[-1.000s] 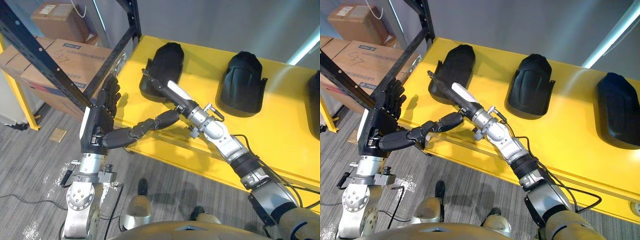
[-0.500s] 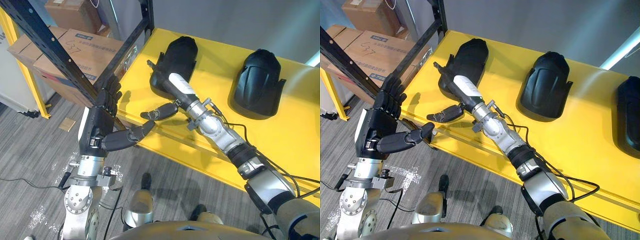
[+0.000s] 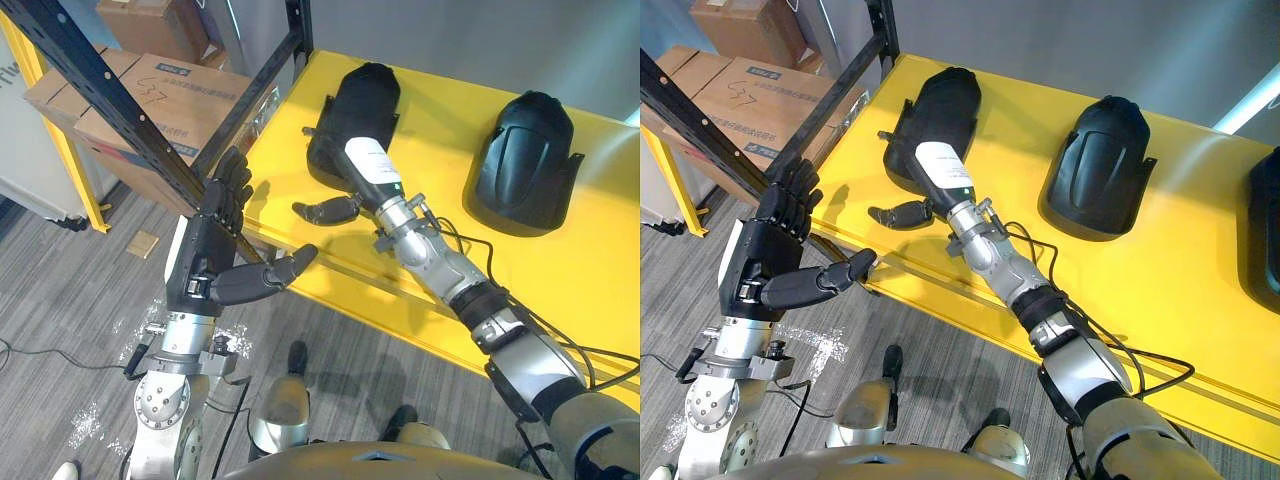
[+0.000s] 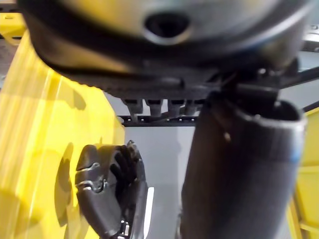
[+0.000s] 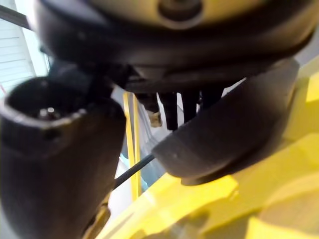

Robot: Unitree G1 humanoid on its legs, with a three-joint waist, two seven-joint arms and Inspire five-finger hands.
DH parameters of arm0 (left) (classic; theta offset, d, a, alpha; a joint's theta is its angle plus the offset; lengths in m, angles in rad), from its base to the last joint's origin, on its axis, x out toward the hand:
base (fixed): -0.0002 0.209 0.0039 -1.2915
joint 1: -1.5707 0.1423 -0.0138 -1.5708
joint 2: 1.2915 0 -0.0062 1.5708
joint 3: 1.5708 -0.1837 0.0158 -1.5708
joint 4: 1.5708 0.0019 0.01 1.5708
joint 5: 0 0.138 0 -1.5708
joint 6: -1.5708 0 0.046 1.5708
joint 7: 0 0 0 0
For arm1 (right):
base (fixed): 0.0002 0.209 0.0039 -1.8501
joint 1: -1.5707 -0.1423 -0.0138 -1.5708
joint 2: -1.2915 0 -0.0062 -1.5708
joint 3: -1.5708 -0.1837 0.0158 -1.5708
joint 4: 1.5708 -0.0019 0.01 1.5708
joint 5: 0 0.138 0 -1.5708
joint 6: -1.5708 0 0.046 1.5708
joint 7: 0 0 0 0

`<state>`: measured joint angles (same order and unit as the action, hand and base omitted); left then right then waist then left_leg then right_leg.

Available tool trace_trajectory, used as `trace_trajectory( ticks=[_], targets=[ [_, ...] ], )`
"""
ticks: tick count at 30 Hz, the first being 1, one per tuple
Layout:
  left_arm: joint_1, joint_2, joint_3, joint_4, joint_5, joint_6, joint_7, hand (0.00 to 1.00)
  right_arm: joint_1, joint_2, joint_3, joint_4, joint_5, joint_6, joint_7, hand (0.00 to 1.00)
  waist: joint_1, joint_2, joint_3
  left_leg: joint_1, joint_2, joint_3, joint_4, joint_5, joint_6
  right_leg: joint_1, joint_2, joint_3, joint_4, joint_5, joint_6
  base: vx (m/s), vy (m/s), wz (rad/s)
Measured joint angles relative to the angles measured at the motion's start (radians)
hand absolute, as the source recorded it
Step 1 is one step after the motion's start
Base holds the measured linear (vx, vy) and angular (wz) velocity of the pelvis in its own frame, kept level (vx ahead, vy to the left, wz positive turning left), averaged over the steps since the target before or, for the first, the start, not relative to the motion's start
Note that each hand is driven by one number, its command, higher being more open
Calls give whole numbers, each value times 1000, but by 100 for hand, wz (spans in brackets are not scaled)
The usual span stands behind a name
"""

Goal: Walk over and take three plastic housings, then place them on the shelf

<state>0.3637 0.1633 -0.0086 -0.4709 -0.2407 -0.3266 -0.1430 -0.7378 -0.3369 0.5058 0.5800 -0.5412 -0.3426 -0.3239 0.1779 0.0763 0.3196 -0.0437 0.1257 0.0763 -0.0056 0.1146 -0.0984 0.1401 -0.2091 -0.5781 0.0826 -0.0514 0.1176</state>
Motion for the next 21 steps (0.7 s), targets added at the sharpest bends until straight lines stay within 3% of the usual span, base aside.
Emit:
trace_trajectory(
  ticks=[21],
  targets=[
    [-1, 3, -33, 0, 0, 0, 10, 100, -25, -4, 16, 33, 39, 0, 18, 0, 5, -1, 2, -1, 0, 1, 0, 0, 0, -1, 0, 1, 1, 0, 0, 0, 0, 0]
  ],
)
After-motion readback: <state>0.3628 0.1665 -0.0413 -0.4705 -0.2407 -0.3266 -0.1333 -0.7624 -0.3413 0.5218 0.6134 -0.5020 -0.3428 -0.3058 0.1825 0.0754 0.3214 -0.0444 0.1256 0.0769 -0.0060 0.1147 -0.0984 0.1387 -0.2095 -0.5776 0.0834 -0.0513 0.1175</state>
